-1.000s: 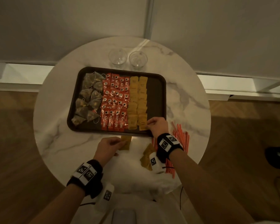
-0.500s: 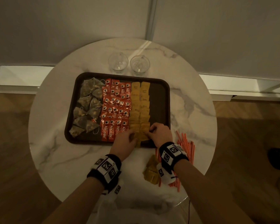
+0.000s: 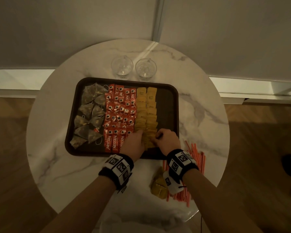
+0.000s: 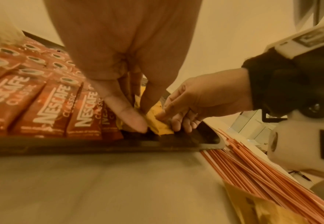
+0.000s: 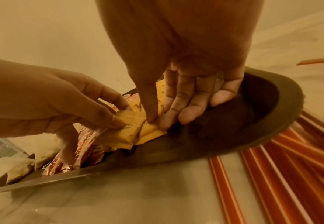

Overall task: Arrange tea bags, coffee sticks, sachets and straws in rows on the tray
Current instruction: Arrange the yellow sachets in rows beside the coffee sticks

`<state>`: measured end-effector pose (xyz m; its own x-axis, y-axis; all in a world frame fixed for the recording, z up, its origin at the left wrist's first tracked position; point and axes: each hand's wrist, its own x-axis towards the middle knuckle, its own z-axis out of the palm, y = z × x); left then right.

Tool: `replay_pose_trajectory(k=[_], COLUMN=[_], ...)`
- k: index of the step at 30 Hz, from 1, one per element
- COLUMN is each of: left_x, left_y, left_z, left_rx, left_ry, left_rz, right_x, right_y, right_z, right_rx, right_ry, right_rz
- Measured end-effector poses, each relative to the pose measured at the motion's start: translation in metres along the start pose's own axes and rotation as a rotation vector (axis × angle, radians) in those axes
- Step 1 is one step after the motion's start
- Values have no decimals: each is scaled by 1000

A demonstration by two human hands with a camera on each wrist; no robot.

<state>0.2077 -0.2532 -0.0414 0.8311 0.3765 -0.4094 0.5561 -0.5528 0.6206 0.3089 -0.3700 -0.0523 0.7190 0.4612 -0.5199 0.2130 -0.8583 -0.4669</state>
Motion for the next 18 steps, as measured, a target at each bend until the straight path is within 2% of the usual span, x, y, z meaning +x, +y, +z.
replay_pose_trajectory(k=[6, 9, 11, 14, 18], left_x=[-4, -14, -17, -18, -14], left_y=[-8, -19, -23, -23, -19], left_z=[-14, -21, -23, -22, -21], left_rx=[-131, -200, -140, -5, 134], left_ry=[25, 74, 49, -48, -33], left_rz=[8, -25, -18, 13, 37], right_x=[1, -8, -19, -33, -47], right_y=[1, 8, 11, 12, 18], right_z=[-4, -10, -11, -4, -1], right_rx=[33, 107, 180, 231, 269], right_ry=[-29, 20, 24, -47, -51], right_rz=[-7, -13, -40, -61, -68])
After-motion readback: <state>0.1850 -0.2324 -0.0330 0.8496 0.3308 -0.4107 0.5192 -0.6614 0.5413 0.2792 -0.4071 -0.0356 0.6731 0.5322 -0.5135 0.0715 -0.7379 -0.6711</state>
